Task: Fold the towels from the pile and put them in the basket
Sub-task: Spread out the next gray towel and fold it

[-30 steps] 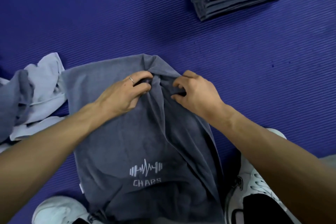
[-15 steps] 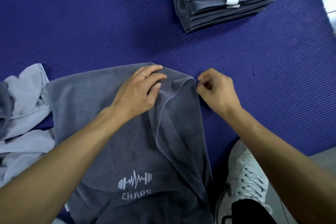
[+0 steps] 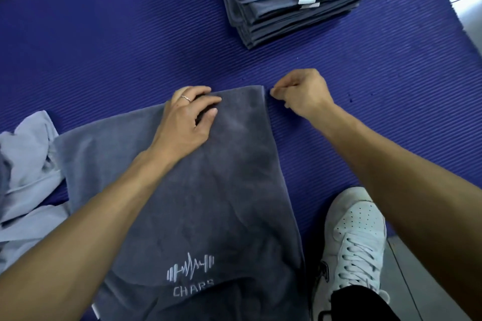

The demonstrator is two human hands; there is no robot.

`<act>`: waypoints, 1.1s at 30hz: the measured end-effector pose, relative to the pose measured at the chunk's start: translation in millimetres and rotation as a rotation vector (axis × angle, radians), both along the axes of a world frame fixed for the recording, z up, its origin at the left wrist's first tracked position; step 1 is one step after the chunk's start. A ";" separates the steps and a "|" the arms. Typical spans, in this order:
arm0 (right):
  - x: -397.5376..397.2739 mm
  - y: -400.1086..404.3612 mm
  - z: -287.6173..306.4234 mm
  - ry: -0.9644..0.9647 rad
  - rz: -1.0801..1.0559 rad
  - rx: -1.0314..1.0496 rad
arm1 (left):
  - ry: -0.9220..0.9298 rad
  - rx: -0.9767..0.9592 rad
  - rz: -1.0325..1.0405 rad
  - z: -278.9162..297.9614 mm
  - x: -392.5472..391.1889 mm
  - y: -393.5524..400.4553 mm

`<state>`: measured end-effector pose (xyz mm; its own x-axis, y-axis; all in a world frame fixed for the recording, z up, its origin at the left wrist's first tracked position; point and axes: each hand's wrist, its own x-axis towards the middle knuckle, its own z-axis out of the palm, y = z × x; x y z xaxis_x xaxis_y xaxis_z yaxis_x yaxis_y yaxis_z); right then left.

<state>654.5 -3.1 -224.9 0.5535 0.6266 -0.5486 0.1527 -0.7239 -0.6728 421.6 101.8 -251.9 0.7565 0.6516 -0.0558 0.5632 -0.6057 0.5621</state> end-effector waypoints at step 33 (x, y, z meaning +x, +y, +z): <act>-48.1 -51.8 152.9 -0.069 0.623 -0.117 | 0.134 -0.190 0.329 89.2 3.6 -86.8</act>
<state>606.4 -54.9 -72.0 0.1414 0.7806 -0.6088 0.6092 -0.5534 -0.5681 425.2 15.0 -162.6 0.4869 0.8265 -0.2826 0.7858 -0.2733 0.5548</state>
